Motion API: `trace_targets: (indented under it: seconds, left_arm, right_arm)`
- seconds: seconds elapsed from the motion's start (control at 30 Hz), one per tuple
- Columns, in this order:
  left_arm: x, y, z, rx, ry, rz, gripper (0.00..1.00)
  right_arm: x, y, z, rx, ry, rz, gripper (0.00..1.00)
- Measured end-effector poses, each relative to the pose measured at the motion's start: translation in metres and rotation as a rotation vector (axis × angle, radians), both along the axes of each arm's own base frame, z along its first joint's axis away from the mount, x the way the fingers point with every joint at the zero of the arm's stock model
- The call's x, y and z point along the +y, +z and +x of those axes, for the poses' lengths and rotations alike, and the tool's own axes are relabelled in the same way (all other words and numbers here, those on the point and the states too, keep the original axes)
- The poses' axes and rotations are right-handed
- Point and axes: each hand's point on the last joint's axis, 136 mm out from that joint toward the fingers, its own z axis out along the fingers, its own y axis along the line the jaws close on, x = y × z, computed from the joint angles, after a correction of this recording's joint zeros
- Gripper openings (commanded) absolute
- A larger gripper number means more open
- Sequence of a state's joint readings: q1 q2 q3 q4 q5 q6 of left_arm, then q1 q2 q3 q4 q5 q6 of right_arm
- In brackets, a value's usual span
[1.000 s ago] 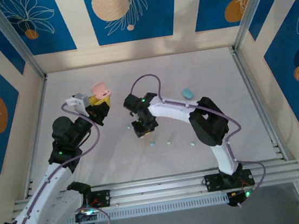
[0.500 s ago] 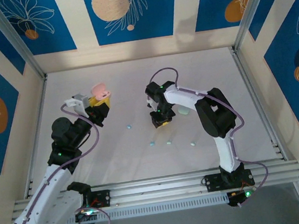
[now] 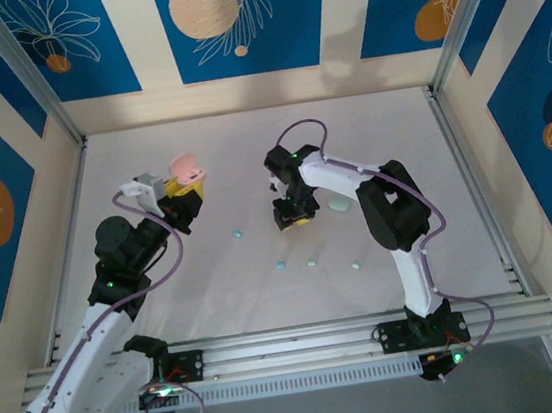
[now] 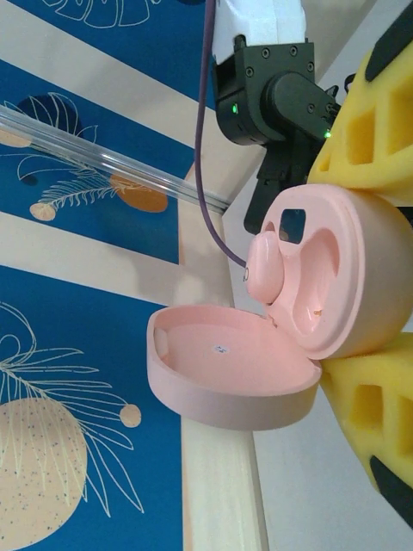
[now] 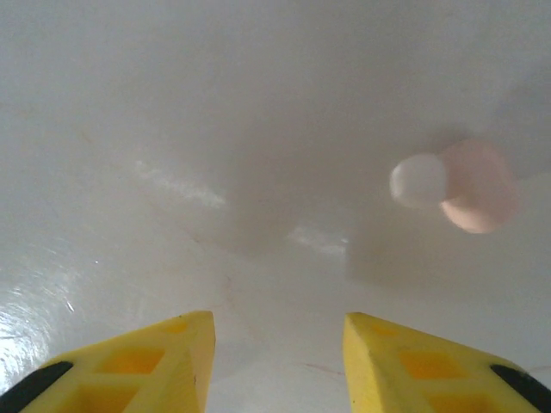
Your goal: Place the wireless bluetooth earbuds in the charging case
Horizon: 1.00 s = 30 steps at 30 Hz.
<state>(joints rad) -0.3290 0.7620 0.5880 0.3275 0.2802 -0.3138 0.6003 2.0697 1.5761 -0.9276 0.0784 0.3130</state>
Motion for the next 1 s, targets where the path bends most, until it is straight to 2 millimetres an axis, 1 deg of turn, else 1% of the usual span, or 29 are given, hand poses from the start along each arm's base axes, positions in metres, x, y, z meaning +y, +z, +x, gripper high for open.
trace_targets:
  seconds: [0.07,0.13,0.27,0.33,0.5,0.67,0.8,1.0]
  left_arm:
    - [0.0,0.0,0.0,0.003,-0.001,-0.001,0.25]
    - [-0.001,-0.002,0.001,0.007,-0.004,-0.001,0.25]
    - [-0.002,-0.004,0.002,0.02,-0.008,-0.007,0.25]
    - [-0.002,-0.003,0.002,0.022,-0.008,-0.011,0.25]
    - [-0.002,-0.004,0.002,0.024,-0.008,-0.013,0.25]
    - [-0.002,-0.004,0.002,0.024,-0.009,-0.013,0.25]
    - [-0.002,-0.004,0.002,0.025,-0.008,-0.013,0.25]
    - [-0.002,-0.004,0.002,0.024,-0.008,-0.013,0.25]
  right_arm:
    - [-0.008,0.008,0.006,-0.017,-0.044,0.013,0.43]
    - [-0.016,0.016,0.016,-0.038,-0.087,0.028,0.43]
    - [-0.028,0.019,0.032,-0.06,-0.154,0.043,0.44]
    - [-0.032,0.019,0.036,-0.06,-0.176,0.047,0.44]
    - [-0.027,0.019,0.037,-0.047,-0.192,0.079,0.44]
    - [-0.017,0.004,0.046,-0.023,-0.187,0.1,0.44]
    - [-0.012,-0.005,0.049,0.002,-0.189,0.107,0.44]
    - [-0.013,-0.008,0.051,0.017,-0.255,0.107,0.46]
